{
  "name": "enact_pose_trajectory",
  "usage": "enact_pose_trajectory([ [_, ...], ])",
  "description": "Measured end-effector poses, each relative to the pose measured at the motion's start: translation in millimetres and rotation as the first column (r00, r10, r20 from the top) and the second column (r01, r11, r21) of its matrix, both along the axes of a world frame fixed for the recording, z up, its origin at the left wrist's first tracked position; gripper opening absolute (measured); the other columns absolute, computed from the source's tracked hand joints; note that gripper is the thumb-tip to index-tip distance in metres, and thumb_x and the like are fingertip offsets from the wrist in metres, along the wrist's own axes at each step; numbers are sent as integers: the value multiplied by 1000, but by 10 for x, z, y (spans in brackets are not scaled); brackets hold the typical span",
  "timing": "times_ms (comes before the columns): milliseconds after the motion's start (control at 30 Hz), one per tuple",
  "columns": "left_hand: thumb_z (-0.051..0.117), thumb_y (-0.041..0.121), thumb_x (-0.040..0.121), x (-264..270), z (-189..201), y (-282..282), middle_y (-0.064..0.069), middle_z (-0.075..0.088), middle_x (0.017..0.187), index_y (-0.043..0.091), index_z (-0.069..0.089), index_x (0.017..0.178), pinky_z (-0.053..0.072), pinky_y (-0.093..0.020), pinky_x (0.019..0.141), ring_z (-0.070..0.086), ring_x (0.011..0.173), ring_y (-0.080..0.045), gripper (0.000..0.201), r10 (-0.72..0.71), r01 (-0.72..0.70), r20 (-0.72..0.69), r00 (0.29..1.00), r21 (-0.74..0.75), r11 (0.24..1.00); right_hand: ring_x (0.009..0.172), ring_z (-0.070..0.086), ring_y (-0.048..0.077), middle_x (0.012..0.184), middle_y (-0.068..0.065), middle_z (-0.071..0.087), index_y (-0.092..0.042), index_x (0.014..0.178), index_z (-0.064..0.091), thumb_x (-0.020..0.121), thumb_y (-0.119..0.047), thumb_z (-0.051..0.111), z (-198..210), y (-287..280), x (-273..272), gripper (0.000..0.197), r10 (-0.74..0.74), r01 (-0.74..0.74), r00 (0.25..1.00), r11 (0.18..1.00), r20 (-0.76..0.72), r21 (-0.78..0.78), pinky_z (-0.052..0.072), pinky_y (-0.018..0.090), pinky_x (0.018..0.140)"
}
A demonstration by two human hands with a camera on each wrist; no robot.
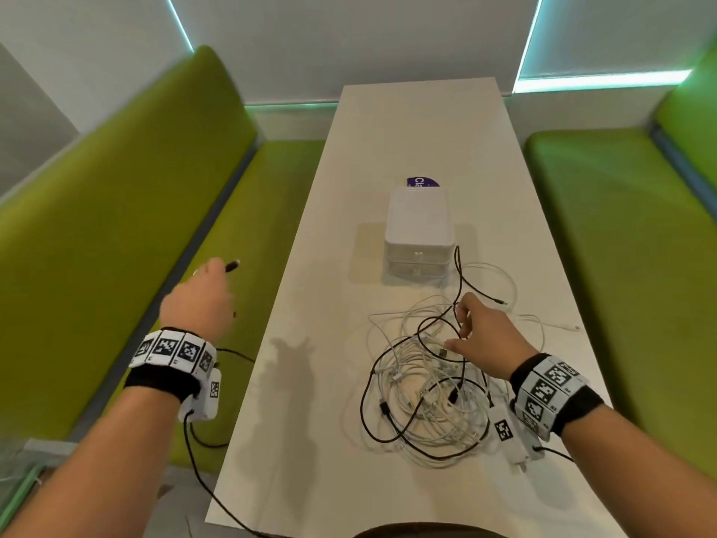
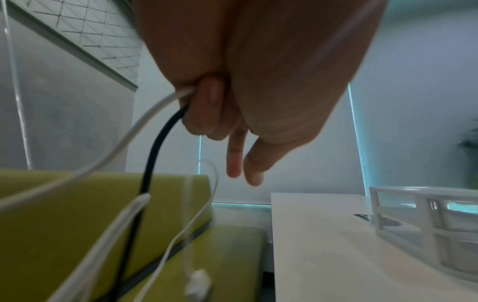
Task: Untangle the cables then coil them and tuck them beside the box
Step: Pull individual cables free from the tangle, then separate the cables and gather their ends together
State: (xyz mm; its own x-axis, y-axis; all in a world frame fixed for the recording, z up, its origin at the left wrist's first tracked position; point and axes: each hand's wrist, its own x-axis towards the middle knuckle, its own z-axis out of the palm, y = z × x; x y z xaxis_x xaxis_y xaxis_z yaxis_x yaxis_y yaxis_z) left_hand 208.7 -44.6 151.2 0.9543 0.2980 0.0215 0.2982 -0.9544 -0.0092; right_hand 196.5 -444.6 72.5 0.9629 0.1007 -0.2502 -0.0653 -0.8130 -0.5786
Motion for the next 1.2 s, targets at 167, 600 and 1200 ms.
enact_pose_trajectory([
  [167, 56, 38, 97, -96, -135, -481, -4, 59, 79, 21, 34, 98, 55, -41, 62, 62, 68, -27, 28, -127, 110, -32, 991, -327, 939, 80, 51, 13, 92, -7, 46, -27, 79, 63, 80, -6, 63, 48, 39, -28, 21, 241, -231, 963, 969, 121, -90, 48, 33, 71],
  [600, 37, 20, 104, -278, -469, -1298, -6, 58, 73, 17, 58, 89, 39, -36, 64, 48, 64, -20, 26, -292, 187, 19, 956, -805, 562, 102, 61, 22, 110, -2, 57, -23, 111, 68, 94, -5, 57, -39, -107, -157, 27, 510, -487, 855, 730, -91, -480, 52, 34, 85],
  [1200, 51, 8, 103, -339, -352, -1858, -26, 72, 109, -3, 69, 113, 58, -45, 90, 70, 99, -37, 24, -40, 55, 71, 997, -947, -318, 63, 73, 31, 77, 23, 75, 0, 102, 70, 84, 1, 77, 635, 560, -203, 19, -188, 181, 978, 574, -87, 799, 64, 40, 65],
])
